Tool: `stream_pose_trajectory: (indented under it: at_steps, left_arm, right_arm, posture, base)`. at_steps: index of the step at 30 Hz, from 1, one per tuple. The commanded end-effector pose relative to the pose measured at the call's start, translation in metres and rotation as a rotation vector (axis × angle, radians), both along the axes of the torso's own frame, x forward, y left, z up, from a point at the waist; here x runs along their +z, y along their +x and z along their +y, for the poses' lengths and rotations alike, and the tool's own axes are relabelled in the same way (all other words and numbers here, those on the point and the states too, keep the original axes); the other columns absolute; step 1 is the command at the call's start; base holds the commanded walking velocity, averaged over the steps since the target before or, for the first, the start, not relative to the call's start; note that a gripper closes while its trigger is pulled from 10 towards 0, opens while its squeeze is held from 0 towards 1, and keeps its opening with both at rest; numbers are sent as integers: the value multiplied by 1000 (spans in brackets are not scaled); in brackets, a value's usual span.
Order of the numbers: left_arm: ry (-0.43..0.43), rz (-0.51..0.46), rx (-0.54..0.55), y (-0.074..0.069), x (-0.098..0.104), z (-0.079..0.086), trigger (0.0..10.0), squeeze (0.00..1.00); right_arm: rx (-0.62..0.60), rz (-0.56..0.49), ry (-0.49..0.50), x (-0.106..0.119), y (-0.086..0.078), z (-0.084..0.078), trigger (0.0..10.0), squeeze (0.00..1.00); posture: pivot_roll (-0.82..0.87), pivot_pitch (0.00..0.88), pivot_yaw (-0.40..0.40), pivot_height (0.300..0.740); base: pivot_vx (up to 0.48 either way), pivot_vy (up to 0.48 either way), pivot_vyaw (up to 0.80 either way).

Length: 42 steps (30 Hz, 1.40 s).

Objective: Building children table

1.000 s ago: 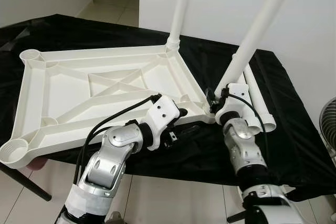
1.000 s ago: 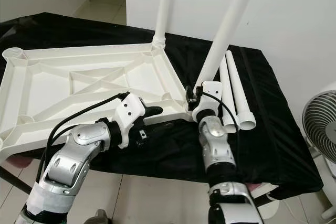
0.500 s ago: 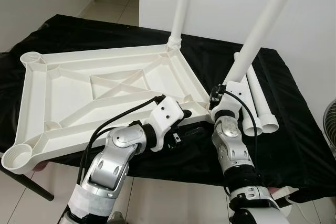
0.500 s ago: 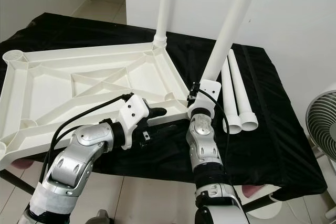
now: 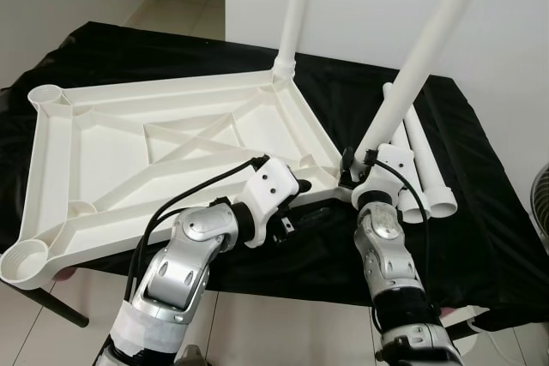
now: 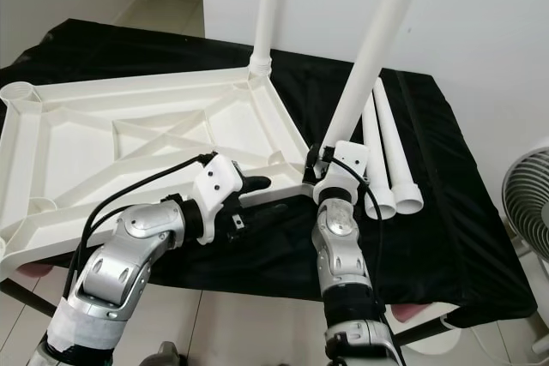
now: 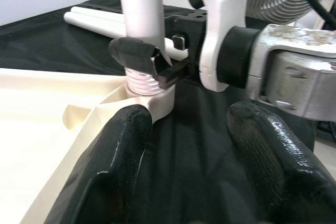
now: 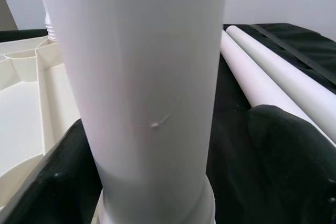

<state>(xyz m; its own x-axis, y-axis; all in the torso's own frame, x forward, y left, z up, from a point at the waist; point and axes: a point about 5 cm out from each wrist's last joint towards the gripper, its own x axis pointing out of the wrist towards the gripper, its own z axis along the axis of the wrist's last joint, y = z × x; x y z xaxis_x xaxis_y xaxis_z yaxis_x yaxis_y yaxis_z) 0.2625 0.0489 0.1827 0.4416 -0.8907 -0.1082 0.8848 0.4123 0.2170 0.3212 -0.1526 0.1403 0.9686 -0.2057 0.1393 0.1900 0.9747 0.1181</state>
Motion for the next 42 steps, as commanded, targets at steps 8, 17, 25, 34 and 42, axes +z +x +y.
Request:
stream_pose_trajectory:
  at_steps: [8,17,25,34,42]
  left_arm:
    - [-7,-16,91,2,0,3,10000,0]
    - [4,-28,82,5,2,5,10000,0]
    - [8,-34,80,6,3,6,10000,0]
    - [9,-39,83,7,4,6,10000,0]
    - [18,-37,92,5,2,8,10000,0]
  right_arm:
    - [66,-37,1,-1,-24,-2,10000,0]
    - [305,-98,15,7,-58,3,0,0]
    - [542,-45,45,4,-58,6,10000,0]
    - [899,84,41,2,-48,-11,10000,0]
    - [1046,164,-35,12,-23,-46,10000,0]
  posture:
    - [162,53,-82,740]
    - [148,34,-82,740]
    - [151,31,-81,740]
    - [166,35,-83,740]
    - [174,48,-89,740]
  base:
    - [0,0,0]
    - [0,0,0]
    - [0,0,0]
    - [0,0,0]
    - [0,0,0]
